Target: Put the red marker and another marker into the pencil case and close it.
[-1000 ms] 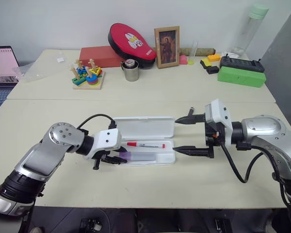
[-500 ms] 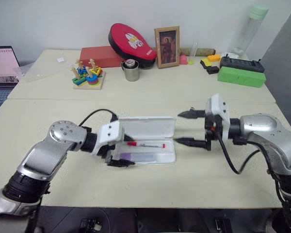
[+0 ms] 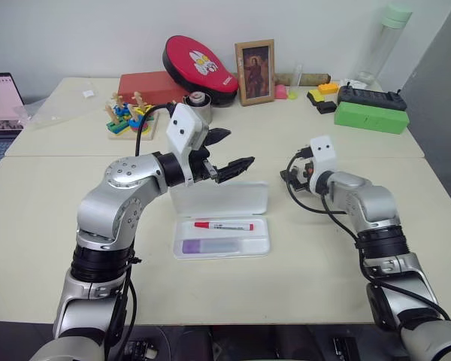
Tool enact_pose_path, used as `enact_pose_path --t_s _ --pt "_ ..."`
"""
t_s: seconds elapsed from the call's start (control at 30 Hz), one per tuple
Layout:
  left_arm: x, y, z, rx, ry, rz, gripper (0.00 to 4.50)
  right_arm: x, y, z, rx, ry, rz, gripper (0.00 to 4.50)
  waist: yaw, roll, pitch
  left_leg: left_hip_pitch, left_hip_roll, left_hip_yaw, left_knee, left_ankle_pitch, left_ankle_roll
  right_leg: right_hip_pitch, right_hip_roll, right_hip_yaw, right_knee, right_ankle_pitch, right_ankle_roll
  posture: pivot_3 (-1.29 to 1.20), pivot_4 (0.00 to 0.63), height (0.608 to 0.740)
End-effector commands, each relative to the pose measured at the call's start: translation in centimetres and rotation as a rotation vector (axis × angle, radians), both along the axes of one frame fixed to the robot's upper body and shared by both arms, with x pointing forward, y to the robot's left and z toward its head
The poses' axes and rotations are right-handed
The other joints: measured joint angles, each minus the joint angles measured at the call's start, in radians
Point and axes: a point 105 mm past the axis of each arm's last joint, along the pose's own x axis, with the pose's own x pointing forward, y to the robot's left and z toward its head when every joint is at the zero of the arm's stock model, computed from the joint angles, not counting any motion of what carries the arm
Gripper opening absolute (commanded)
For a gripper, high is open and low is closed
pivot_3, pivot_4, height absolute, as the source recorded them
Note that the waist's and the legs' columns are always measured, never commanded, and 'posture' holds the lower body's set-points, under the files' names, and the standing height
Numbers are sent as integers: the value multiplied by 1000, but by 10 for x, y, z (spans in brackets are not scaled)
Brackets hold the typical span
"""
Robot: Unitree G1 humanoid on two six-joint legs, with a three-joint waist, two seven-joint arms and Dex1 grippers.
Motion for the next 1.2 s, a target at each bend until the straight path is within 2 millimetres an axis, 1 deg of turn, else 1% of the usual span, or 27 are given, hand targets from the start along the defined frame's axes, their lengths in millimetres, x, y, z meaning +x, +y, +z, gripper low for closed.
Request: enact_pose_path --t_s 0.03,0.07,0.13,0.17,0.2,0.33,0.47,0.6,0.63,0.67,0.73,0.8,0.83,0.87,0.93,1.0,1.1,1.17,1.2 --pt "-4 -5 12 -7 -56 -26 4402 6 0 3 -22 -34 -42 4500 0 0 0 0 0 0 0 0 0 0 0 0 0 0 0 0 150 740" --pt "-3 -5 12 -11 -56 -26 4402 6 0 -1 -37 -29 -42 4500 0 0 0 0 0 0 0 0 0 0 0 0 0 0 0 0 150 740" --pt "-3 -5 13 -12 -59 -23 4500 6 1 -3 -55 -35 -50 4150 -1 0 0 1 0 0 1 0 0 1 0 0 1 0 0 0 150 740" --pt "-2 -5 14 -13 -61 -19 4500 6 1 -2 -58 -41 -48 4095 -1 0 0 1 0 0 1 0 0 1 0 0 1 0 0 0 150 740" --pt "-1 -4 14 -16 -64 -12 4500 6 2 -1 -55 -46 -47 3906 -1 0 0 1 0 0 1 0 0 1 0 0 1 0 0 0 150 740" --pt "1 -3 16 -18 -77 -2 4500 5 4 -1 -55 -50 -44 2835 -1 0 0 1 0 0 1 0 0 1 0 0 1 0 0 0 150 740" --pt "1 -3 17 -22 -86 0 4500 5 3 1 -58 -56 -47 1871 0 0 0 1 0 0 1 0 0 1 0 0 1 0 0 0 150 740" --pt "3 -2 17 -20 -89 5 4500 6 -1 3 -69 -64 -52 852 0 0 0 1 0 0 1 0 0 1 0 0 1 0 0 0 150 740" --pt "2 -2 18 -21 -90 1 4500 6 -3 5 -72 -70 -55 565 1 0 0 1 0 0 1 0 0 1 0 0 1 0 0 0 150 740" --pt "2 -3 18 -20 -93 -2 4500 7 -5 9 -76 -82 -57 369 1 0 0 1 0 0 1 0 0 1 0 0 1 0 0 0 150 740" --pt "2 -2 18 -18 -94 -2 4500 7 -8 16 -69 -104 -54 305 4 0 0 1 0 0 1 0 0 1 0 0 1 0 0 0 150 740" --pt "0 -1 17 -10 -96 -9 4500 4 0 37 -17 -186 50 305 5 0 0 1 0 0 1 0 0 1 0 0 0 0 0 0 150 740" --pt "-2 0 18 -12 -96 -20 4500 1 -1 45 2 -202 95 304 5 0 0 1 0 0 1 0 0 1 0 0 0 0 0 0 150 740" --pt "-6 2 20 -15 -92 -40 4500 -3 -3 54 5 -226 146 304 5 0 0 1 0 0 0 0 0 1 0 0 0 0 0 0 150 740" --pt "-21 8 17 11 -62 -113 4500 -18 -7 74 12 -295 299 304 5 1 0 1 0 0 0 0 0 1 0 0 0 0 0 0 150 740" --pt "-34 20 12 52 -34 -163 4500 -44 -5 94 35 -354 505 304 5 1 0 1 0 0 0 0 0 1 0 0 -1 0 0 0 150 740" --pt "-53 37 -5 148 26 -234 4500 -90 7 104 23 -358 812 304 2 1 0 0 0 0 -2 0 1 0 0 0 -2 -1 0 0 150 740" --pt "-63 48 -21 231 65 -264 4500 -114 18 109 52 -340 955 304 -4 1 0 1 0 0 -2 -1 1 1 0 0 -1 -1 0 0 150 740" --pt "-66 52 -26 256 76 -270 4500 -123 24 111 67 -333 1008 304 -8 1 0 1 0 0 -1 -1 1 1 0 0 -1 -1 0 0 150 740"
